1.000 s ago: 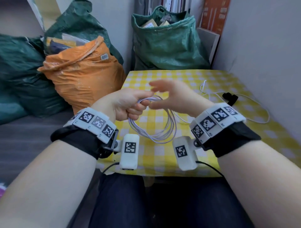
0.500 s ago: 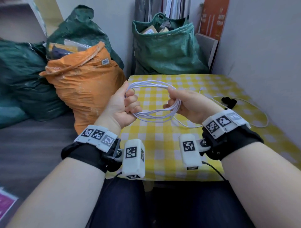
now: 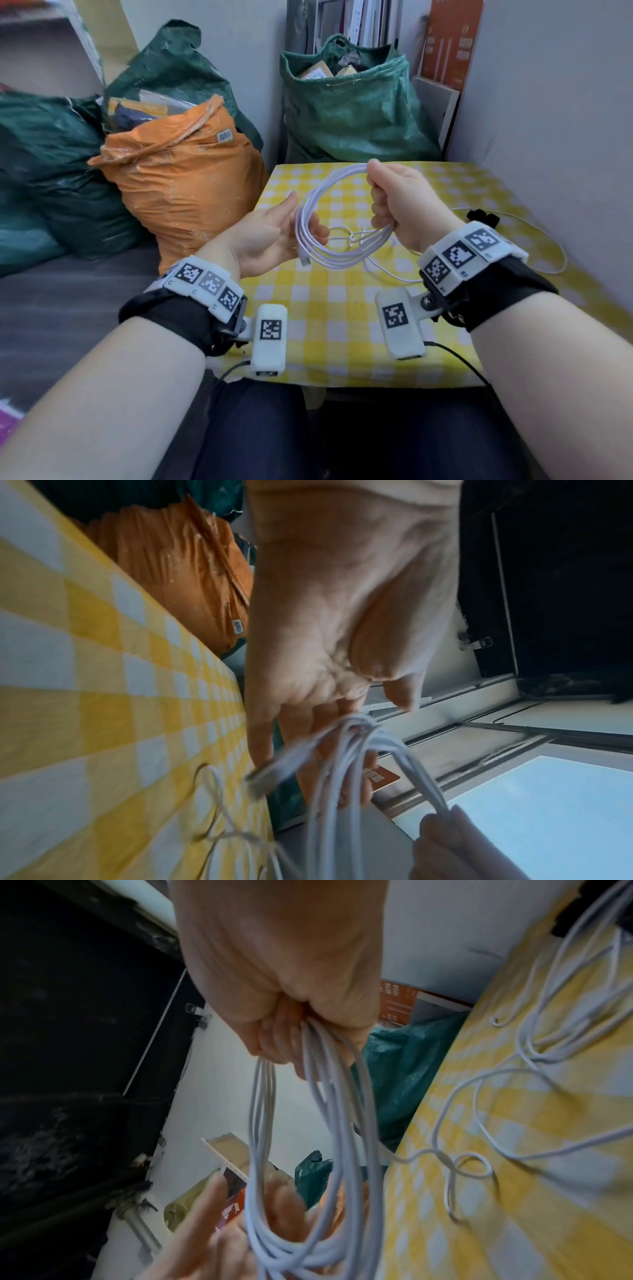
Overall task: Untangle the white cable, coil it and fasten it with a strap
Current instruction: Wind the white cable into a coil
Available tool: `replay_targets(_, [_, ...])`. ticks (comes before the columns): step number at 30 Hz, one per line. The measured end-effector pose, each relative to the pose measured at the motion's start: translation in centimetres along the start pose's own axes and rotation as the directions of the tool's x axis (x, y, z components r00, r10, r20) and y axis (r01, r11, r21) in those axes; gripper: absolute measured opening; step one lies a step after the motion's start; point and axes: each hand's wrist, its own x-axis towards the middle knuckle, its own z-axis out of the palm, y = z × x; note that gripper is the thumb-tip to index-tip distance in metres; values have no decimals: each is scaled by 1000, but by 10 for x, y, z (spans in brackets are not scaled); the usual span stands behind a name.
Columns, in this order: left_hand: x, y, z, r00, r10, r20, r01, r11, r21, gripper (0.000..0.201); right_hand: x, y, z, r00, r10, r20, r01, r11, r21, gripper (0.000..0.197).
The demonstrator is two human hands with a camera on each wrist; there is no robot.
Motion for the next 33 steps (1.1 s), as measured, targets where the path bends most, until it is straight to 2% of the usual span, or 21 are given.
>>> replay_targets(4, [2, 28, 4, 998, 55, -36, -44, 965, 259, 28, 1, -5, 6, 994, -26, 105, 48, 976, -210, 34])
replay_targets(6, [5, 40, 13, 997, 75, -9, -65, 913, 403, 27, 1, -9, 11, 988, -33, 149, 74, 957, -279, 33])
replay_targets(9, [11, 52, 24, 997, 70, 43, -82, 890, 448, 33, 2, -14, 17, 984, -54, 172, 102, 954, -282, 35])
replay_targets(13, [15, 56, 27, 994, 106, 10, -104, 947, 305, 41, 3, -15, 13, 984, -63, 168, 92, 981, -172, 38])
replay_targets(19, [15, 54, 23, 975, 170, -143, -181, 981, -66, 43, 7, -9, 0, 988, -41, 150, 52, 996, -74, 32])
replay_targets(23, [15, 51, 21, 963, 176, -204, -236, 915, -328, 43, 8, -2, -4, 992, 18, 125, -21, 1000, 23, 28])
replay_targets(28, [16, 45, 22, 961, 178, -214, -264, 823, -503, 43, 5, 3, -5, 981, 86, 173, -111, 984, 140, 25])
replay_targets(30, [17, 44, 21, 957, 174, -231, -276, 791, -545, 43, 5, 4, -5, 976, 110, 186, -133, 984, 118, 24])
replay_targets(33, [18, 45, 21, 949, 179, -260, -301, 759, -577, 44, 3, 3, -6, 970, 174, 171, -172, 985, -23, 19])
